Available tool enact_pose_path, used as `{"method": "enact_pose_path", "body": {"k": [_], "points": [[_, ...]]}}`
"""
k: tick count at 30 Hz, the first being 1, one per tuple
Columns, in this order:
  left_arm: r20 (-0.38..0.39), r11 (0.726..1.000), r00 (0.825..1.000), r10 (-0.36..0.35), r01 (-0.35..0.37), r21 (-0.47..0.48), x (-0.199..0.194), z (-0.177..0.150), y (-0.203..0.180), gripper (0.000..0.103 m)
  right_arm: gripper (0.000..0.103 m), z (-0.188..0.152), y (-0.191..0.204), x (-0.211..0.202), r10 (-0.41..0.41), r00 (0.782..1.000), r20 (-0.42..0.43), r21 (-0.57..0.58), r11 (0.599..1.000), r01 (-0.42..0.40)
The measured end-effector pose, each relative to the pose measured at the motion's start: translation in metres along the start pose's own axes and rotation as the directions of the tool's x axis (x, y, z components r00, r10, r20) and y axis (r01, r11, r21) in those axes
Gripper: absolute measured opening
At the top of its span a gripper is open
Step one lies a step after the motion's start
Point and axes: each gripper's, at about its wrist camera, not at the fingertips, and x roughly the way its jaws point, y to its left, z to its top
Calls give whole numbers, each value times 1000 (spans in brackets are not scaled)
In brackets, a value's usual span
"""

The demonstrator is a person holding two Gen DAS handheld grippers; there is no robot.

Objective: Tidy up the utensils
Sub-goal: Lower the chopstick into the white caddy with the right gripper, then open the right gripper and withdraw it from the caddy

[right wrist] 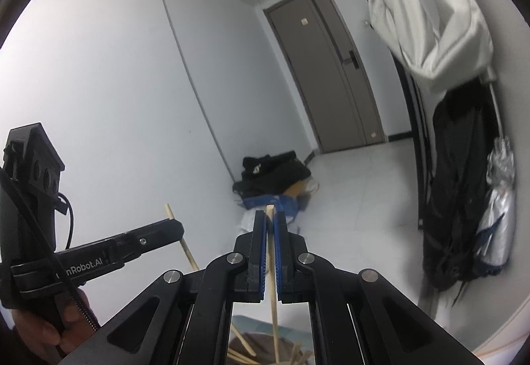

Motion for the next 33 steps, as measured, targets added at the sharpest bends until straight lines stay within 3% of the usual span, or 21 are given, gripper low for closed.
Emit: {"method": "enact_pose_path", "body": {"k": [13, 18, 21, 23, 25, 26, 27, 28, 31, 32, 33], "points": [[-91, 997, 996, -11, 17, 70, 21, -17, -5, 2, 4, -28, -12, 14, 42, 994, -98, 9, 999, -42], [-145, 1000, 989, -8, 8, -2, 28, -34, 2, 2, 6, -45, -12, 15, 51, 983, -175, 1, 999, -52], [-129, 998, 991, 28, -34, -45, 23, -39, 7, 3, 7, -54, -12, 13, 52, 974, -220, -9, 998, -55], [-124, 996, 991, 46, -56, -73, 18, -40, 10, 4, 12, -56, -13, 9, 57, 971, -231, -10, 998, -61], [-127, 993, 989, 72, -84, -89, 12, -39, 11, 7, 28, -58, -15, 4, 55, 969, -240, -6, 998, -58], [-124, 992, 989, 76, -87, -91, 8, -39, 9, 9, 32, -58, -15, -1, 61, 968, -243, -3, 998, -64], [-121, 992, 989, 83, -94, -88, 5, -38, 8, 11, 34, -58, -15, -6, 59, 970, -237, -4, 998, -61], [-112, 991, 989, 98, -107, -82, -2, -38, 5, 21, 36, -58, -14, -10, 49, 972, -231, -10, 999, -53], [-70, 987, 989, 134, -139, -81, -17, -40, 3, 61, 49, -55, -10, -25, 26, 976, -216, -14, 999, -30], [-44, 985, 988, 147, -150, -87, -25, -42, 1, 69, 50, -54, -9, -32, 22, 978, -205, -14, 1000, -25], [-23, 983, 987, 161, -162, -90, -32, -43, 0, 71, 54, -54, -7, -39, 18, 980, -196, -19, 1000, -22]]}}
